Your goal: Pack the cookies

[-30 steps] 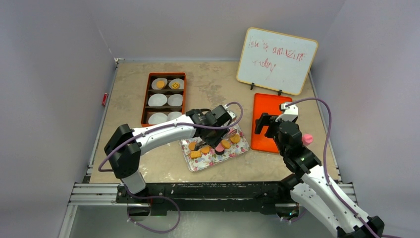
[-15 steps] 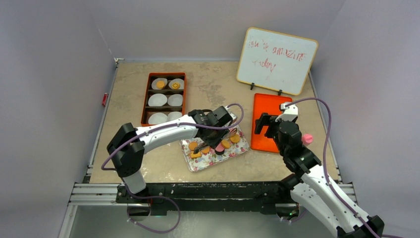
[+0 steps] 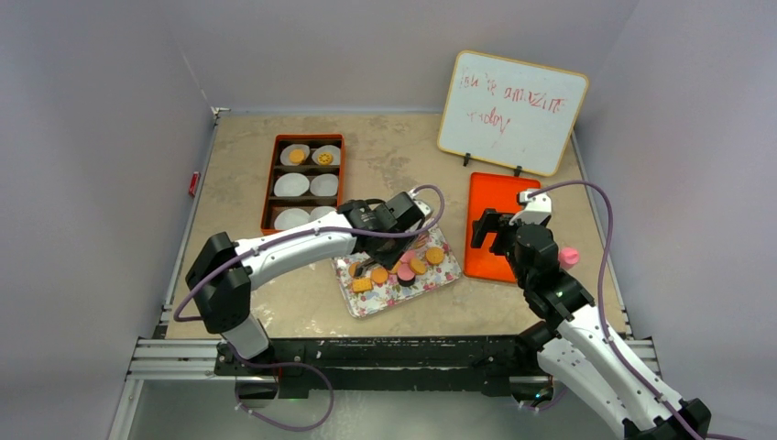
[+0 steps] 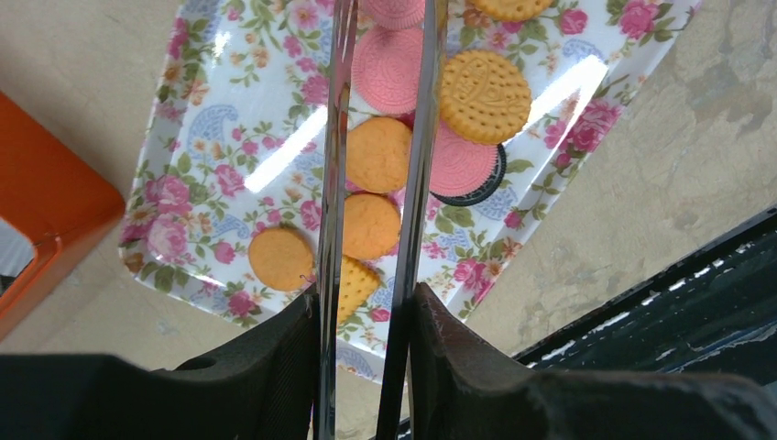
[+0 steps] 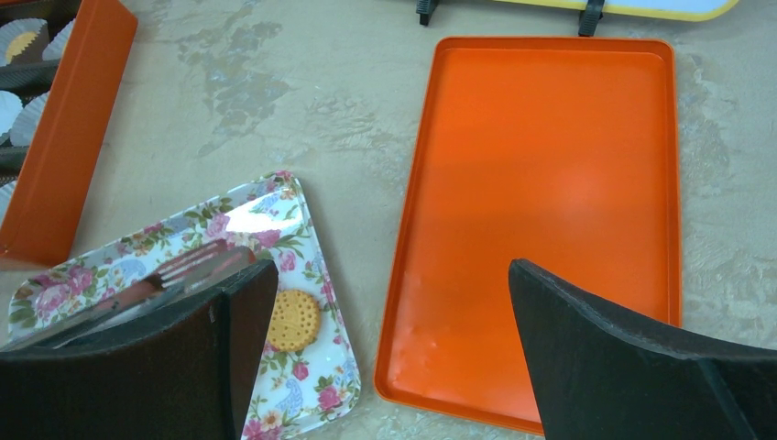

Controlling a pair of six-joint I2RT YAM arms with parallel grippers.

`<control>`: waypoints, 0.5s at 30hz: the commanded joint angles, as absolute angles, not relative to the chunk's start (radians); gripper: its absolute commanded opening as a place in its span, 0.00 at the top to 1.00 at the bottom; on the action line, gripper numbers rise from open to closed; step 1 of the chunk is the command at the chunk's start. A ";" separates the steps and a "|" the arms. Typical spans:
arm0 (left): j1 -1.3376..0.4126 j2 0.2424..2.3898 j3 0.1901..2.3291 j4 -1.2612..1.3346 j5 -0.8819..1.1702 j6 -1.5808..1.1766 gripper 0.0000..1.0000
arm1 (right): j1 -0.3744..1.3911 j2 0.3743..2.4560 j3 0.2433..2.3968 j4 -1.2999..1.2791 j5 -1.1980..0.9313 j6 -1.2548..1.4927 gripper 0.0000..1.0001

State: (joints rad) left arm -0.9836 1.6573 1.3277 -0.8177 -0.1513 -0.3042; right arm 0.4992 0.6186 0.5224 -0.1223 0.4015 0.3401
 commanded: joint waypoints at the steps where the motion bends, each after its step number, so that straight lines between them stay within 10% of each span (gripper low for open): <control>1: -0.948 1.584 1.373 -0.844 -0.221 -0.305 0.68 | 0.500 0.605 0.543 -0.107 0.407 0.345 0.01; 15: -0.792 1.477 1.386 -0.913 -0.345 -0.237 0.68 | 0.500 0.614 0.543 -0.101 0.402 0.347 0.01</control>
State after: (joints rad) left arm -0.8295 1.5295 1.3403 -0.8890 -0.2737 -0.2760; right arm 0.4992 0.6189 0.5224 -0.1219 0.4011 0.3401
